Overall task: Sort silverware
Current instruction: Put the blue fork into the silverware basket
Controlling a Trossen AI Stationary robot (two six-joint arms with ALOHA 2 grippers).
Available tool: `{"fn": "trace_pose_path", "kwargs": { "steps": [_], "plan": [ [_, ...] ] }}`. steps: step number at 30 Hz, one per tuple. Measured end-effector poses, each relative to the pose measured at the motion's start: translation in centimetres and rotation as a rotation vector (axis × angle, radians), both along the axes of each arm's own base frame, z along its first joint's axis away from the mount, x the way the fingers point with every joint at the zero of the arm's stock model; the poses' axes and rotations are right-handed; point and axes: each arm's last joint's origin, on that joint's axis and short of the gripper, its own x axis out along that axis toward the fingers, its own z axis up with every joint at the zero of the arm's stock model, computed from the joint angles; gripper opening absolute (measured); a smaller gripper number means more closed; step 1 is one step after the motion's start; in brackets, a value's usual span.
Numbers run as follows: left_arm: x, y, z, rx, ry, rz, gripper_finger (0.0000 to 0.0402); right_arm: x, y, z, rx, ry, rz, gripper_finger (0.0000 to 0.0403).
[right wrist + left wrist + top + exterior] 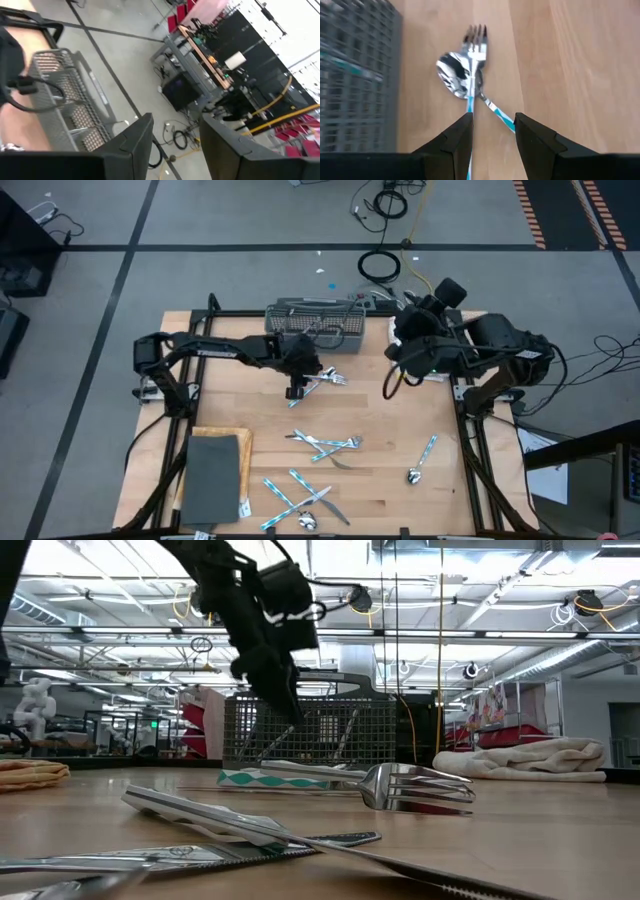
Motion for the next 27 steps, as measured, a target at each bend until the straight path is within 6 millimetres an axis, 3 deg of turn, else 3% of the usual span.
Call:
{"fn": "trace_pose_path", "kwargs": {
  "steps": [9, 21, 27],
  "plan": [
    [0.8, 0.6, -3.3, -0.005, 0.081, 0.018, 0.0151, -0.3, 1.6, 0.0, 0.000, -0.001, 0.069, 0.0151],
    [1.0, 3.0, -3.4, -0.006, 0.006, 0.070, 0.0151, -0.4, 2.2, -0.1, 0.003, 0.037, 0.118, 0.0151],
    [1.0, 3.2, -3.4, -0.041, -0.001, 0.056, 0.0151, -0.4, 2.2, -0.1, -0.008, 0.056, 0.125, 0.0151]
  ]
}}
